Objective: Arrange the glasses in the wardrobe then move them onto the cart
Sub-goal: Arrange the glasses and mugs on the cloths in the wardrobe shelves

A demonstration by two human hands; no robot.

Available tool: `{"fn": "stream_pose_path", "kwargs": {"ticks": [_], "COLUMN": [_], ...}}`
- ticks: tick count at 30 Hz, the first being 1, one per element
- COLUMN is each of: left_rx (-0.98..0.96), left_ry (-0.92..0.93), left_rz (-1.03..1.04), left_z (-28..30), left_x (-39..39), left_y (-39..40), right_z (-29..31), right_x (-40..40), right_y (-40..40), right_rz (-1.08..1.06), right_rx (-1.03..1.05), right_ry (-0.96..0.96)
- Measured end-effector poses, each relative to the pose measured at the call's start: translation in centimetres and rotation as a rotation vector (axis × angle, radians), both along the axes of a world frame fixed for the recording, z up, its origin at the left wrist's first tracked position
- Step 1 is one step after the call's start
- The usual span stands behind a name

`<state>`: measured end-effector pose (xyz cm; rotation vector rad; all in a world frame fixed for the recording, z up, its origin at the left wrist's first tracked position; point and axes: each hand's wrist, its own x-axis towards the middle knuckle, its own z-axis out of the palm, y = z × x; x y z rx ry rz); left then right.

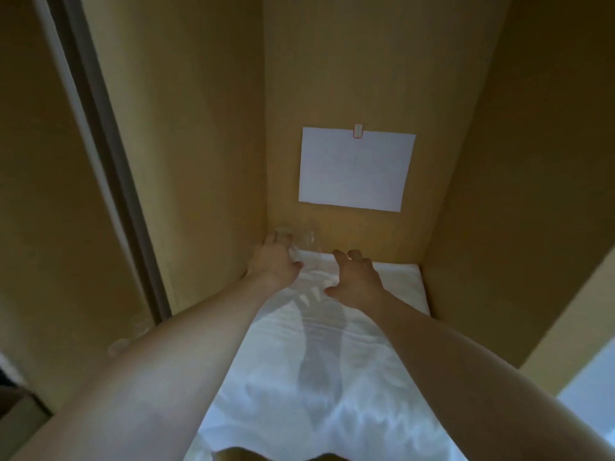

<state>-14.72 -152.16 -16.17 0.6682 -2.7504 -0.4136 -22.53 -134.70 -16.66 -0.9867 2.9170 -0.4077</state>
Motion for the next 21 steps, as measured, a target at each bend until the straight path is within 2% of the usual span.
{"fn": "stream_pose_path", "kwargs": {"ticks": [10, 21], "left_rx": [0.007, 0.055], "left_ry": [-0.028, 0.023], "left_rz": [0.147, 0.139], "left_z": [1.4, 0.1], "left_x": [9.5, 18.2], "left_y": [4.1, 3.6], "right_z": [0.1, -0.3], "right_x": [7.4, 14.8], "right_y": [1.7, -1.1], "right_rz": [0.111, 0.122], "right_rx": [0.0, 0.026], "right_ry": [0.017, 0.025]}}
